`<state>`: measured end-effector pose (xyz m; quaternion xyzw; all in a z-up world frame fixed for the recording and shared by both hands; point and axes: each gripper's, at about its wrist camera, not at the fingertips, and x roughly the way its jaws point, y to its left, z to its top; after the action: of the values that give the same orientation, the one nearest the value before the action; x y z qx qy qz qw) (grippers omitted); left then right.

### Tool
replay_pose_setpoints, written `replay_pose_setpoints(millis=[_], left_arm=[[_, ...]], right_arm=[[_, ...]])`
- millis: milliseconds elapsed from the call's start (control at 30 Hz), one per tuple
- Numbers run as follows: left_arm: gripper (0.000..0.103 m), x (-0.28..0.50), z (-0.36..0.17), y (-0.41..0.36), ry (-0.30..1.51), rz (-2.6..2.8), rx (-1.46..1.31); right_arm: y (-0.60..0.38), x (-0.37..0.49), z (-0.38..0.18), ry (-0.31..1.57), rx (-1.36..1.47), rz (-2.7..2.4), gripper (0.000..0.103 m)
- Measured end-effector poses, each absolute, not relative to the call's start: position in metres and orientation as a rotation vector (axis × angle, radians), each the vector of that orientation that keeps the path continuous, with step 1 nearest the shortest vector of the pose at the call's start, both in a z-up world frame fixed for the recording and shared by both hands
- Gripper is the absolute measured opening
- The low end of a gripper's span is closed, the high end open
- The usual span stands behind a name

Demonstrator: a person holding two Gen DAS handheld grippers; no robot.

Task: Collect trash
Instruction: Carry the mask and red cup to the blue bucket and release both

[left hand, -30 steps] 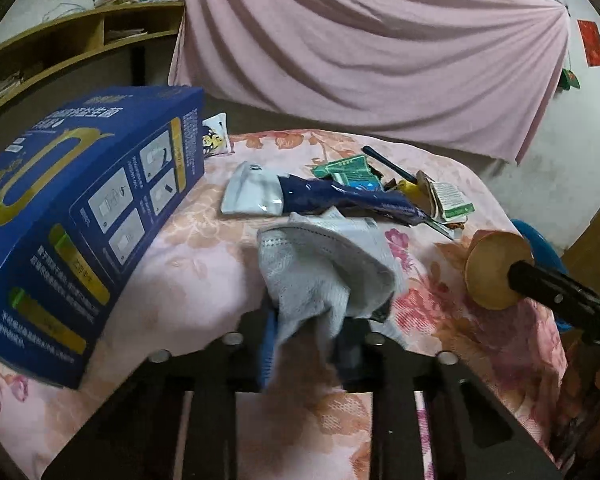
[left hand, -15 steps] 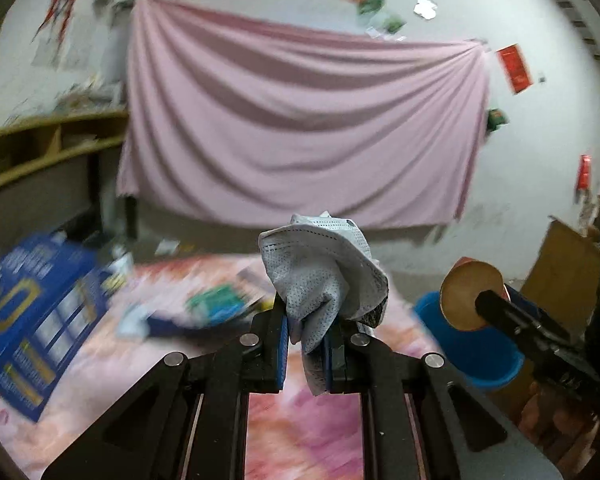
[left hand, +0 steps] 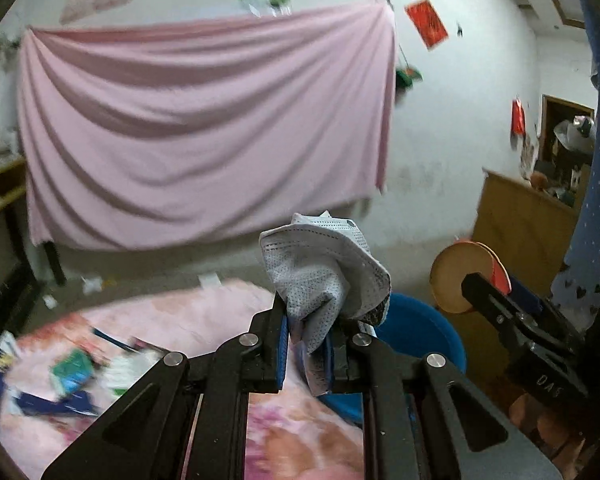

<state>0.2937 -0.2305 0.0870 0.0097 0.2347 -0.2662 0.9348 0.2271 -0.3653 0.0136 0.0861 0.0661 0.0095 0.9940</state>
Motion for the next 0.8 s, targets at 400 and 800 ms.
replay_pose_setpoints(millis=[400,800], left_arm=[[0.012,0.343,0.033,-0.296,0.765,-0.588,0.03],[0.043,0.359,0.002,-0.3,0.868,-0.578,0.0]], right_arm=[[-0.426,0.253,-0.032,0.39,0.265,-0.09,0.084],[-0.449,0.265,-0.052,0.521,0.374,-0.12,0.085]])
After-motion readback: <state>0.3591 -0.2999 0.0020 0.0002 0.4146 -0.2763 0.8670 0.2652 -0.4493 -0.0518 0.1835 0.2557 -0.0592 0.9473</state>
